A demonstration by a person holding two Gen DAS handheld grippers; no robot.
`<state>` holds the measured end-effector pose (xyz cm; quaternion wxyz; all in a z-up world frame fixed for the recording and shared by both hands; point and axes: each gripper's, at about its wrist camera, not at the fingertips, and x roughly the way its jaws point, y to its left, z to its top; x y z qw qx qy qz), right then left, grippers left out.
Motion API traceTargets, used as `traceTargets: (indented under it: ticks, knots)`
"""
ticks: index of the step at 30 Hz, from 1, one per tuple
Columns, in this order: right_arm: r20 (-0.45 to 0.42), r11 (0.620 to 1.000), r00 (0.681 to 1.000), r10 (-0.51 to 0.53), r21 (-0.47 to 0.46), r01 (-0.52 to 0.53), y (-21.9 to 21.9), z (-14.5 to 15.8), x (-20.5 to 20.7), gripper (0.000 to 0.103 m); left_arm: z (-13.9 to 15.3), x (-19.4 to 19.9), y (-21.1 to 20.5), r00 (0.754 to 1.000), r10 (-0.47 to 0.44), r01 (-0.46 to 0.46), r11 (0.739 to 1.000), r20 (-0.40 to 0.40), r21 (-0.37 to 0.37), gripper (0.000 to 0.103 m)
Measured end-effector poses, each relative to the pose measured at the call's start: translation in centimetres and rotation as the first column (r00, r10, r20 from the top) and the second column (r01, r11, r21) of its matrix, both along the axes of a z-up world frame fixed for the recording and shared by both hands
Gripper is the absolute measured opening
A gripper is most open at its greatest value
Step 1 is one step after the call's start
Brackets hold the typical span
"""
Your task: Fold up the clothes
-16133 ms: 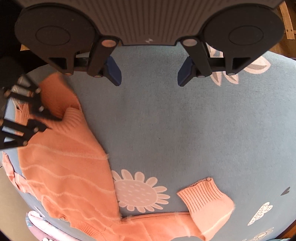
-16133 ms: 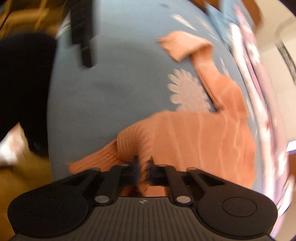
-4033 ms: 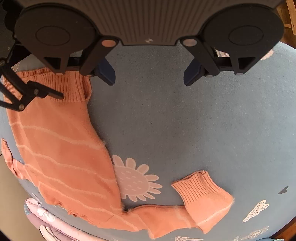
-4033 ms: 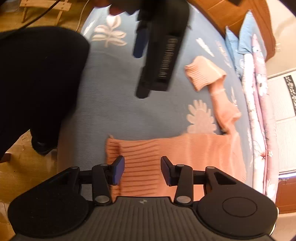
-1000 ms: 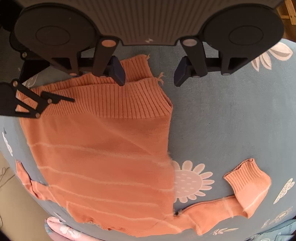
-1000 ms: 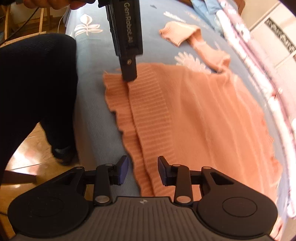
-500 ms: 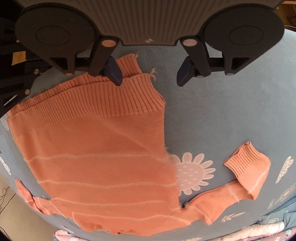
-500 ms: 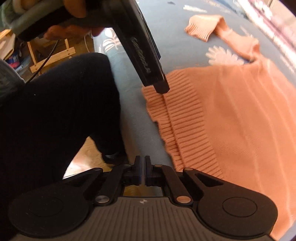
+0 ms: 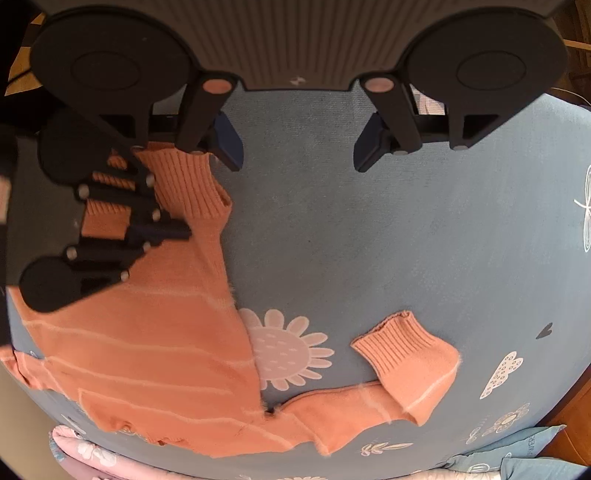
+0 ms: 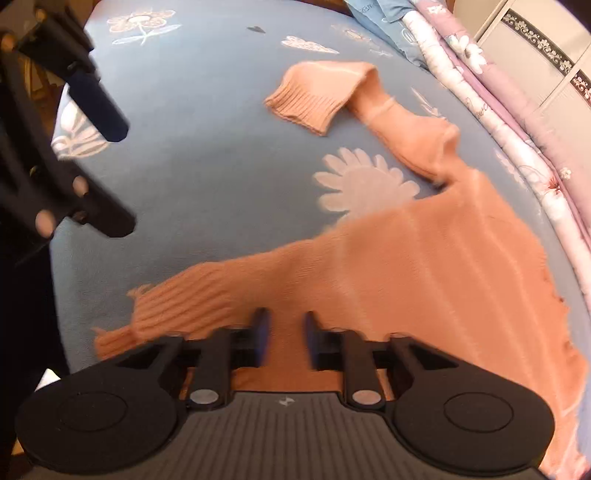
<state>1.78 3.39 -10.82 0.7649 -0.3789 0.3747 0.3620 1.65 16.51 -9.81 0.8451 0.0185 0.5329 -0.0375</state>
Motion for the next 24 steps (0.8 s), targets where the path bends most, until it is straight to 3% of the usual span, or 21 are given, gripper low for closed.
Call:
traceTargets:
  ticks: [2, 5, 6, 7, 10, 14, 18, 20, 21, 24]
  knots:
    - [0.006, 0.997, 0.997, 0.073, -0.019, -0.073, 0.5, -0.6, -2.5, 0.003, -0.4, 0.0, 0.7, 1.0, 0.018, -0.018, 1.0, -0.002, -0.016, 0.066]
    - [-0.018, 0.993, 0.995, 0.101, -0.055, -0.102, 0.1, 0.1, -3.9, 0.003, -0.7, 0.0, 1.3, 0.999, 0.032, -0.032, 0.999, 0.001, -0.018, 0.066]
    - [-0.054, 0.998, 0.997, 0.063, -0.026, -0.064, -0.6, 0.8, -3.7, 0.007, -0.7, 0.1, 1.5, 0.999, 0.037, -0.037, 0.999, 0.003, -0.019, 0.066]
    - [-0.08, 1.0, 0.996, 0.029, 0.006, -0.029, -1.2, 1.7, -3.5, 0.018, -0.7, 0.0, 1.6, 0.999, 0.04, -0.039, 0.999, 0.01, -0.02, 0.066]
    - [-0.058, 0.999, 0.998, 0.021, 0.034, -0.019, -2.0, 3.4, -4.2, 0.027, -0.6, -0.2, 2.0, 0.998, 0.048, -0.047, 0.998, 0.027, -0.042, 0.066]
    - [-0.072, 0.993, 0.99, 0.121, 0.008, -0.121, -0.7, 2.4, -7.0, 0.036, -0.5, -0.6, 2.6, 0.997, 0.067, -0.064, 0.996, 0.04, -0.062, 0.066]
    - [-0.004, 0.991, 0.992, 0.125, -0.042, -0.125, 1.0, 0.5, -8.4, 0.033, -0.4, -1.3, 3.5, 0.995, 0.089, -0.085, 0.994, 0.047, -0.071, 0.067]
    - [0.048, 0.993, 0.994, 0.097, -0.071, -0.093, 1.6, -0.1, -8.1, 0.014, -0.5, -1.8, 4.1, 0.994, 0.098, -0.095, 0.993, 0.048, -0.07, 0.067]
    - [0.062, 0.993, 0.994, 0.085, -0.088, -0.08, 1.8, -0.4, -7.7, 0.011, -0.5, -2.0, 4.4, 0.994, 0.102, -0.098, 0.993, 0.047, -0.069, 0.067]
    - [-0.096, 0.999, 0.994, 0.045, 0.016, -0.044, 2.2, 1.4, -6.6, 0.009, -0.8, -2.5, 5.1, 0.991, 0.124, -0.12, 0.989, 0.04, -0.081, 0.067]
